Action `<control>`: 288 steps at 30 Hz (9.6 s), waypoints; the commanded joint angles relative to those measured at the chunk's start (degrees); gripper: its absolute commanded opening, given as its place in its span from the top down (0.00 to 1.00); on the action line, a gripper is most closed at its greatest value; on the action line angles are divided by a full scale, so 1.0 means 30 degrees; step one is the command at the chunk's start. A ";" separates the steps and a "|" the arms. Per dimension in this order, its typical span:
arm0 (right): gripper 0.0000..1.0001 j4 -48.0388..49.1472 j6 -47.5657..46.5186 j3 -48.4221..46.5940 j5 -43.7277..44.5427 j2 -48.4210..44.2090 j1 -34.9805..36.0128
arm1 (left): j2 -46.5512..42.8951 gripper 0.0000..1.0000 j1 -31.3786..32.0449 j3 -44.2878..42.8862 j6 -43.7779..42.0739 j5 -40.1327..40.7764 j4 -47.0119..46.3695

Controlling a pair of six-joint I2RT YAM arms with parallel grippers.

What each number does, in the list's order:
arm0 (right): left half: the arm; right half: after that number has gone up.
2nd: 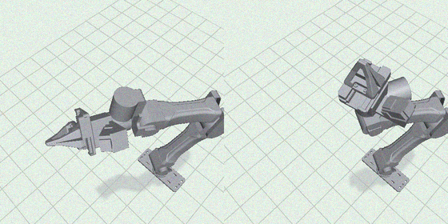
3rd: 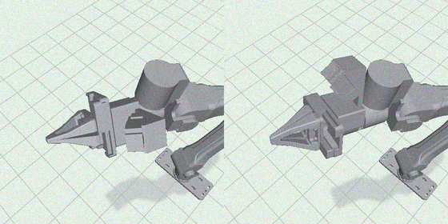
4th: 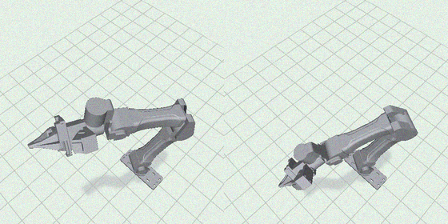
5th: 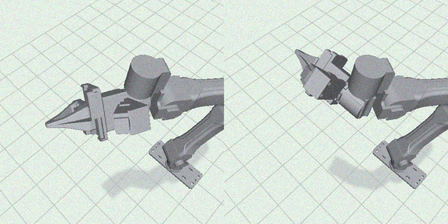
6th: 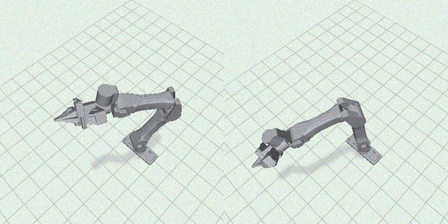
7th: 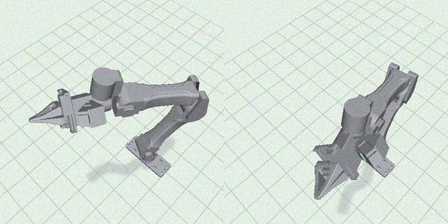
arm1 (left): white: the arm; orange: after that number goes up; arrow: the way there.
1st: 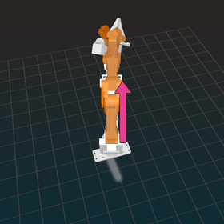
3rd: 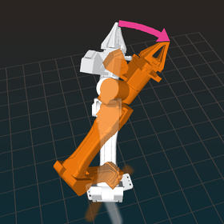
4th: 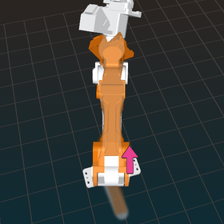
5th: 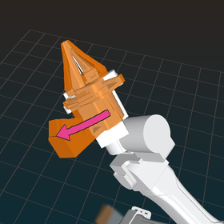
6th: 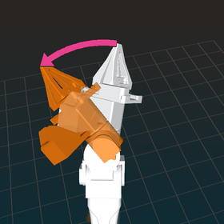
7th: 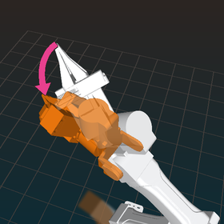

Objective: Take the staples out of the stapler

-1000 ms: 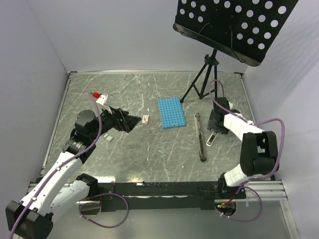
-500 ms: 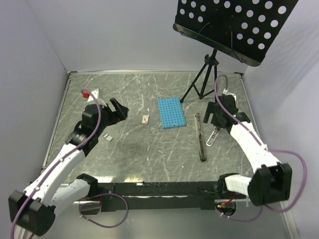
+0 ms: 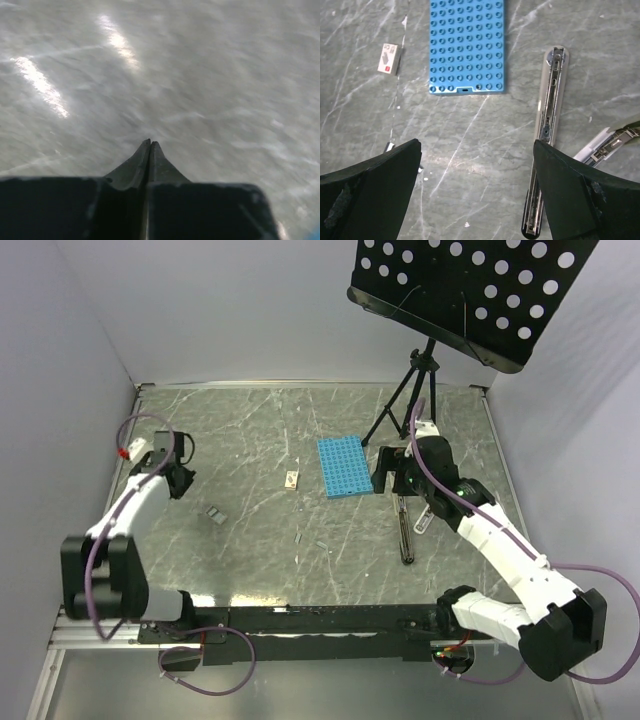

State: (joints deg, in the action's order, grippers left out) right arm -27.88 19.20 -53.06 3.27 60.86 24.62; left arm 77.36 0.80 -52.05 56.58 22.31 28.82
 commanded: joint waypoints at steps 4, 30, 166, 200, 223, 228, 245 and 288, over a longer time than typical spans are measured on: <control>0.00 0.1089 -0.0540 0.0283 -0.1469 -0.1331 0.0142 | 0.4324 0.99 -0.1438 -0.1633 -0.0401 -0.1661 0.0824; 0.00 0.0884 -0.1595 0.0342 -0.1528 -0.1097 0.0113 | 0.3745 0.99 0.0313 0.1765 0.0594 -0.5327 0.0529; 0.49 -0.4269 1.4076 -0.9559 0.3010 1.6567 1.1539 | -0.5221 0.03 0.0554 0.2234 -0.2863 -0.2308 0.0355; 0.63 -0.3979 1.1121 -1.1201 0.3774 1.9264 1.1715 | -0.5630 0.03 0.0584 0.2234 -0.2951 -0.1635 0.0531; 0.59 -0.2865 0.9567 -1.0761 0.3393 1.9234 1.1568 | -0.5602 0.03 0.0584 0.2234 -0.2921 -0.1400 0.0706; 0.60 -0.2660 0.9244 -1.0673 0.3277 1.9234 1.1539 | -0.5690 0.03 0.0613 0.2292 -0.2921 -0.1342 0.0677; 0.71 -0.2368 0.7635 -0.9736 0.3832 1.8678 1.1568 | -0.5778 0.03 0.0672 0.2263 -0.2921 -0.1195 0.0765; 0.76 0.1763 -0.3468 -1.3366 -0.1494 1.8618 1.0514 | -1.4450 0.01 0.0759 0.3582 -0.5470 -0.0288 -0.0261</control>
State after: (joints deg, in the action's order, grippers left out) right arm -24.88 13.21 -88.99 1.83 116.01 56.58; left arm 34.46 2.87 -41.45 42.57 20.67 30.17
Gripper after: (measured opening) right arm 0.249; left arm 0.985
